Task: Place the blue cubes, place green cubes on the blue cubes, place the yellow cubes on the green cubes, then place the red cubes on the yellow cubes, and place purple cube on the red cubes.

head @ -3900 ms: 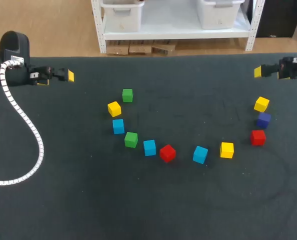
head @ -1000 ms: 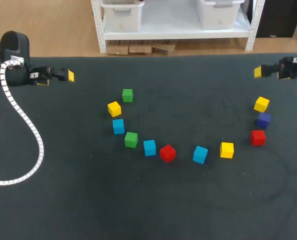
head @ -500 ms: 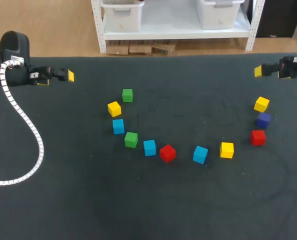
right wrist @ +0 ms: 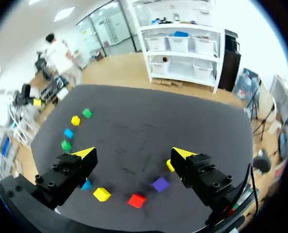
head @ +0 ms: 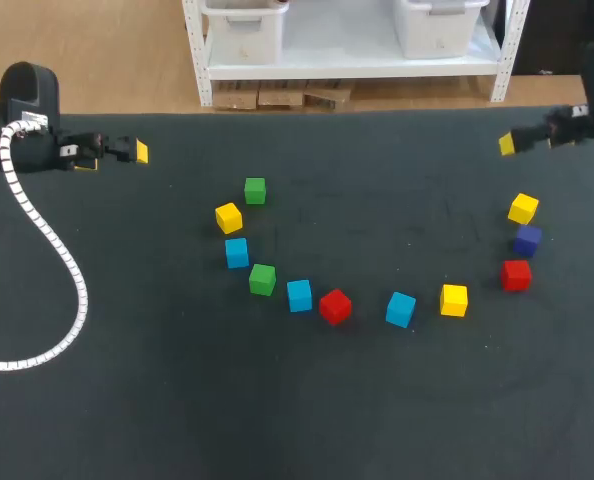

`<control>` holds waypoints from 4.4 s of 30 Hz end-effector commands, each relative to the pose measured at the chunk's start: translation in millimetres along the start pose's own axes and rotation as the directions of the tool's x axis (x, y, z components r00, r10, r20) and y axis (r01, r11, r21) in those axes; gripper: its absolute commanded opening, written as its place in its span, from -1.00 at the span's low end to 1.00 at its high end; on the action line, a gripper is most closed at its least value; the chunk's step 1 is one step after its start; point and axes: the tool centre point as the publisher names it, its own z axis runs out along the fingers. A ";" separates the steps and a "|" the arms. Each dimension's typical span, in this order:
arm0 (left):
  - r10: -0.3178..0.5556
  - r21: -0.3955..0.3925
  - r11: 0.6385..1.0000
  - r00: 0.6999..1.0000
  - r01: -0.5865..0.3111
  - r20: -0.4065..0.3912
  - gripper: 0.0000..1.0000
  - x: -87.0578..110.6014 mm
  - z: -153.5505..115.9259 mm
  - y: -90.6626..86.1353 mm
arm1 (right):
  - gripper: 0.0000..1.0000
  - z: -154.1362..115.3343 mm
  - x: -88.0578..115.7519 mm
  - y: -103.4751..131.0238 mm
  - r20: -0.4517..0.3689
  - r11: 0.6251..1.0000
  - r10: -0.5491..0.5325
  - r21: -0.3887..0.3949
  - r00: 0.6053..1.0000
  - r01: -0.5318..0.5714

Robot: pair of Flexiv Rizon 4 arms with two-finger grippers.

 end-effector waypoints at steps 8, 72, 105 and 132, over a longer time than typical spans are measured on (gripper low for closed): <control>0.001 0.005 1.000 1.000 -0.001 0.006 1.00 1.4 0.0 0.9 | 1.00 6.8 -17.3 -19.4 -0.280 0.966 -0.232 0.045 0.931 0.254; 0.001 0.005 1.000 1.000 -0.001 0.006 1.00 1.4 0.0 0.9 | 1.00 97.8 74.7 -109.3 -0.639 0.861 -0.472 -0.187 0.607 0.473; 0.001 0.005 1.000 1.000 -0.001 0.006 1.00 1.4 0.0 0.9 | -1.00 106.7 72.1 -110.4 -0.648 0.857 -0.485 -0.218 0.587 0.468; 0.001 0.005 1.000 1.000 -0.001 0.006 1.00 1.4 0.0 0.9 | -1.00 71.3 10.8 18.8 -0.476 0.591 -0.779 -0.336 0.409 0.734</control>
